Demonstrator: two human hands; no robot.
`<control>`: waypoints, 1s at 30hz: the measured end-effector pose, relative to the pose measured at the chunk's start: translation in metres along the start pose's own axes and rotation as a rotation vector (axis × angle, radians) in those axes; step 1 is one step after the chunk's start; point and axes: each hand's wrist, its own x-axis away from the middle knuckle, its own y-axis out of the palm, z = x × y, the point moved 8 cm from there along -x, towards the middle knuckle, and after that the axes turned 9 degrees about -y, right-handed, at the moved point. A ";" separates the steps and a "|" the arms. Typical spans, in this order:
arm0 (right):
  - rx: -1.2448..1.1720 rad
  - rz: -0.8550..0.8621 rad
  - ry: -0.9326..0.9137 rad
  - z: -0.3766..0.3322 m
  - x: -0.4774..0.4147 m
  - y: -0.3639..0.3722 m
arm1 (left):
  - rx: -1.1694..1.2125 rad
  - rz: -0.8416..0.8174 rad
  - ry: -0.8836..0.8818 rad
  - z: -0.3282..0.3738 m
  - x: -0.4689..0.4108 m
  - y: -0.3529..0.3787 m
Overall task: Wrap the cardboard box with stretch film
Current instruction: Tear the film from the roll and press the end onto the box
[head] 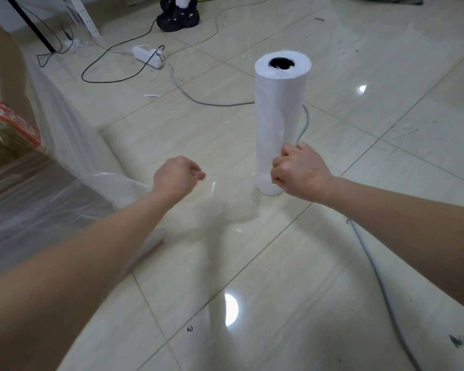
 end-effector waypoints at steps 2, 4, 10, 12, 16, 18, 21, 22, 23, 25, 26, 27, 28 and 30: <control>-0.004 -0.082 0.083 0.012 0.006 0.005 | 0.010 -0.048 0.043 0.001 0.000 0.001; 0.033 -0.152 0.096 0.008 0.004 0.010 | 0.036 -0.117 0.143 0.018 0.010 0.008; 0.026 -0.139 0.029 -0.018 -0.017 0.014 | 0.109 -0.187 0.355 0.059 0.035 0.019; 0.032 -0.236 0.006 -0.023 -0.019 0.027 | 0.145 -0.196 0.363 0.062 0.042 0.018; 0.043 -0.328 -0.007 -0.022 -0.021 0.040 | 0.121 -0.181 0.364 0.059 0.042 0.021; 0.040 -0.318 0.005 -0.020 -0.020 0.041 | -0.086 -0.073 0.347 0.056 0.037 0.021; 0.041 -0.307 0.027 -0.016 -0.020 0.045 | -0.466 0.052 0.489 0.073 0.042 0.033; 0.038 -0.299 0.032 -0.016 -0.020 0.046 | -0.520 0.055 0.550 0.082 0.046 0.040; 0.036 -0.285 0.034 -0.016 -0.020 0.046 | -0.550 0.048 0.591 0.090 0.050 0.049; 0.006 -0.256 0.041 -0.016 -0.020 0.046 | -0.544 0.018 0.597 0.099 0.053 0.065; -0.007 -0.253 0.046 -0.015 -0.020 0.047 | -0.517 0.004 0.565 0.100 0.052 0.070; -0.015 -0.234 0.047 -0.015 -0.020 0.048 | -0.489 -0.004 0.525 0.100 0.050 0.072; -0.005 -0.184 0.042 -0.016 -0.020 0.045 | -0.467 -0.001 0.500 0.099 0.048 0.072; 0.042 -0.113 0.033 -0.016 -0.019 0.038 | -0.462 0.053 0.503 0.098 0.045 0.070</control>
